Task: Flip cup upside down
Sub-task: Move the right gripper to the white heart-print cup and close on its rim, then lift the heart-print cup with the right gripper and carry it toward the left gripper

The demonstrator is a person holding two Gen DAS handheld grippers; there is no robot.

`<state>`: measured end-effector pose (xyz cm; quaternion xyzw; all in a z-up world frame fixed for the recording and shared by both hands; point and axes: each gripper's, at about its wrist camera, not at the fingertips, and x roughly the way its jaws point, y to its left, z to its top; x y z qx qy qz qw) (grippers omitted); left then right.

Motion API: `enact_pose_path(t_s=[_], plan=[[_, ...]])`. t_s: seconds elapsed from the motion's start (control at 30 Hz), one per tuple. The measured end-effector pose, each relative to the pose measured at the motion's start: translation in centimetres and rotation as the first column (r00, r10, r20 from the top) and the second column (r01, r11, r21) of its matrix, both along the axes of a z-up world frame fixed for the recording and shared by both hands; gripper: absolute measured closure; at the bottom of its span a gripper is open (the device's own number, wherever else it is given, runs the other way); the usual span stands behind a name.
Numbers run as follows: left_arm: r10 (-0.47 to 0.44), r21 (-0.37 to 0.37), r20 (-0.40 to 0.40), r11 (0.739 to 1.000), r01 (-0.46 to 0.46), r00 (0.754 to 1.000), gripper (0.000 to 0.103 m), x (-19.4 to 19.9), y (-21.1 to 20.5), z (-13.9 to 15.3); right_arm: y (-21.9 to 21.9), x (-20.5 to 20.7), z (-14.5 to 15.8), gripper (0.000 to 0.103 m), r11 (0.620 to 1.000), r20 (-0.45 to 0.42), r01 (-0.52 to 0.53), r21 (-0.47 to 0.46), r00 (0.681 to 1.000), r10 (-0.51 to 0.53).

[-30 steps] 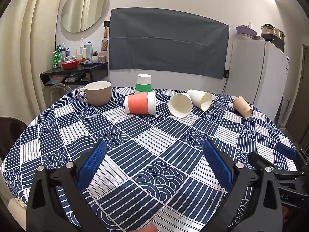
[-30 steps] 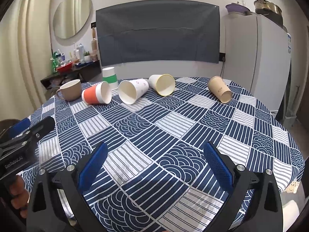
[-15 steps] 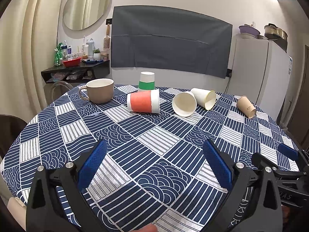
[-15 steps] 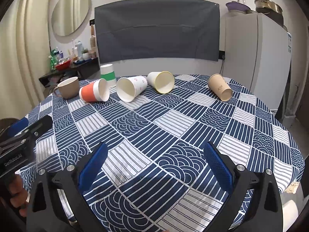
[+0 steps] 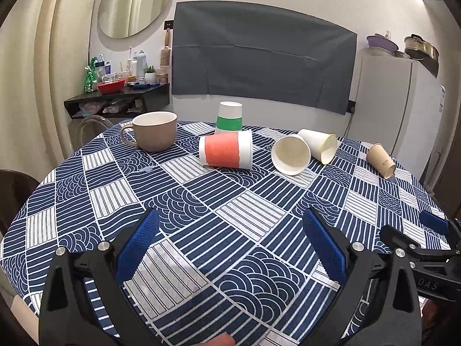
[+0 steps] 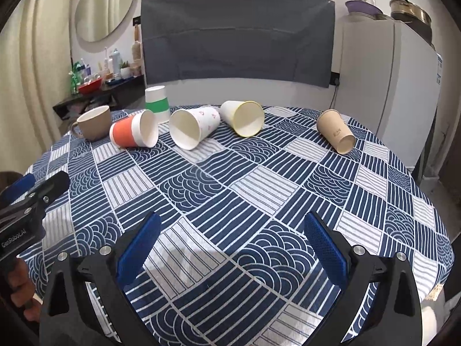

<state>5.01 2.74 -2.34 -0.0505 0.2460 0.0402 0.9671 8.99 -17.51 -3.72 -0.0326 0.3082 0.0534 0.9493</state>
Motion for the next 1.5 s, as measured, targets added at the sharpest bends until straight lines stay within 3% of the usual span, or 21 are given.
enact_pose_path(t_s=[0.2, 0.43, 0.6, 0.9, 0.97, 1.03, 1.13, 1.17, 1.27, 1.33, 1.5], plan=[[0.019, -0.004, -0.018, 1.000, -0.019, 1.000, 0.006, 1.0, 1.1, -0.8, 1.5, 4.0, 0.5, 0.008, 0.998, -0.064, -0.043, -0.036, 0.997, 0.040], [0.014, 0.008, -0.021, 1.000, -0.014, 1.000, 0.006, 2.1, 1.7, -1.2, 4.2, 9.4, 1.6, 0.008, 0.984, -0.072, -0.110, -0.140, 0.992, 0.100], [0.003, 0.004, -0.027, 1.000, -0.003, 1.000, 0.006, 2.9, 2.0, -1.5, 6.1, 13.3, 1.0, 0.009, 0.960, -0.077, -0.080, -0.267, 0.995, 0.062], [-0.067, -0.026, -0.072, 0.997, 0.066, 0.995, 0.006, 3.8, 2.0, -2.1, 9.0, 18.9, -1.2, 0.012, 0.930, -0.126, -0.120, -0.348, 0.989, 0.080], [-0.074, -0.023, -0.071, 0.997, 0.073, 0.995, 0.006, 3.8, 1.9, -2.1, 9.1, 19.9, -1.5, 0.033, 0.928, -0.138, -0.125, -0.351, 0.987, 0.081], [-0.081, -0.020, -0.073, 0.997, 0.079, 0.994, 0.006, 3.9, 1.8, -2.1, 9.3, 20.5, -1.8, 0.036, 0.922, -0.137, -0.127, -0.366, 0.987, 0.081], [-0.081, -0.017, -0.072, 0.997, 0.080, 0.994, 0.006, 3.8, 1.7, -2.1, 9.7, 20.8, -2.2, 0.050, 0.907, -0.109, -0.115, -0.405, 0.991, 0.077], [-0.081, -0.017, -0.073, 0.997, 0.080, 0.994, 0.006, 3.9, 1.7, -2.2, 9.7, 21.0, -2.3, 0.062, 0.908, -0.110, -0.120, -0.401, 0.991, 0.082], [-0.082, -0.022, -0.076, 0.996, 0.081, 0.994, 0.006, 3.9, 1.8, -2.2, 9.3, 21.4, -2.8, 0.086, 0.919, -0.133, -0.142, -0.367, 0.986, 0.100], [-0.095, -0.033, -0.081, 0.995, 0.093, 0.992, 0.006, 4.0, 1.8, -2.2, 9.3, 21.3, -3.1, 0.093, 0.914, -0.124, -0.148, -0.378, 0.986, 0.108], [-0.097, -0.052, -0.086, 0.994, 0.093, 0.992, 0.006, 4.2, 2.2, -2.3, 9.2, 20.2, -3.0, 0.096, 0.913, -0.105, -0.160, -0.376, 0.986, 0.129]])
